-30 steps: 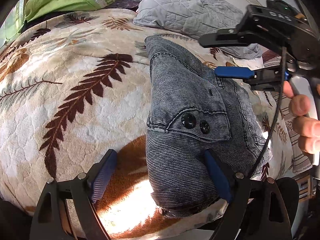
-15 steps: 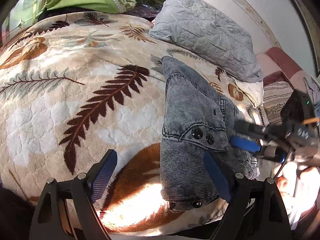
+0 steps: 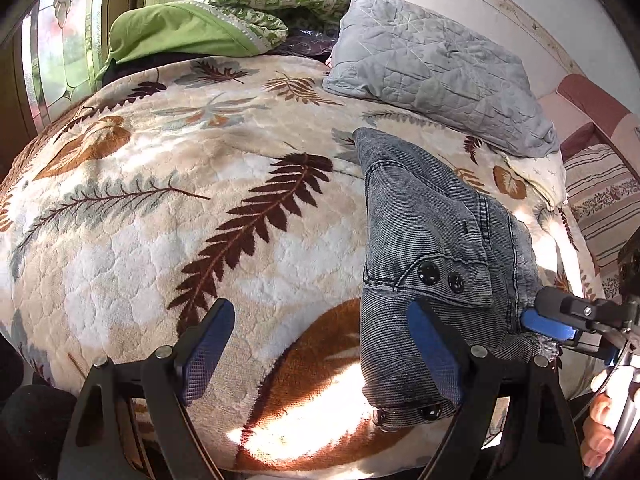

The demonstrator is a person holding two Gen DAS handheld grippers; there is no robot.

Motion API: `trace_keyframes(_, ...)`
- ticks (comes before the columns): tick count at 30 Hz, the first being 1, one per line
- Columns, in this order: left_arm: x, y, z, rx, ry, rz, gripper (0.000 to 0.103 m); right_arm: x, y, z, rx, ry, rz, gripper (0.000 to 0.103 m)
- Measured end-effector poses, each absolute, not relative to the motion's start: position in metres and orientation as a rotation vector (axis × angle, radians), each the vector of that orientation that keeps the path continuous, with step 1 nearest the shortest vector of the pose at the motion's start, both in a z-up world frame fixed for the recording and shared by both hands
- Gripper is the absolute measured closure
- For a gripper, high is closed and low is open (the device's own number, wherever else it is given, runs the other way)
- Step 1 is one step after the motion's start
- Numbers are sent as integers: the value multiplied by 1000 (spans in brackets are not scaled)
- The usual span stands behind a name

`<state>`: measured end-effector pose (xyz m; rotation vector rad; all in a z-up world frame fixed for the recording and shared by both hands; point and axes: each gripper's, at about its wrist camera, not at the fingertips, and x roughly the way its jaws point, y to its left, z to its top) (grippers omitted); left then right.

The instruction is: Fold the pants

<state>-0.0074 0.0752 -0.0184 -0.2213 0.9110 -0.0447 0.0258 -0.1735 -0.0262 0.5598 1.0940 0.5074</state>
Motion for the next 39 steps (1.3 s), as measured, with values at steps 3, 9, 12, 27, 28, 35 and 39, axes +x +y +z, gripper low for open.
trace_keyframes(3,-7,75,-18,-217,912,-34,15,20,-173,-8,540,1045,503,30)
trace_keyframes(9,-6,70,-21,-183,920,-10,15,10,-184,-37,544,1063,466,26)
trace_keyframes(12,-5,71,-20,-185,924,-3,15,5,-186,-23,540,1028,478,26)
trace_keyframes(27,-5,58,-19,-137,956,-9,14,1,-194,-36,541,998,481,26)
trace_keyframes(28,-4,52,-26,-110,985,-21,14,2,-193,-34,530,1008,476,26)
trace_keyframes(35,-6,53,-31,-128,962,-36,14,43,-176,48,332,948,450,26)
trace_keyframes(39,-8,54,-32,-129,950,-52,14,110,-122,77,138,1014,442,24)
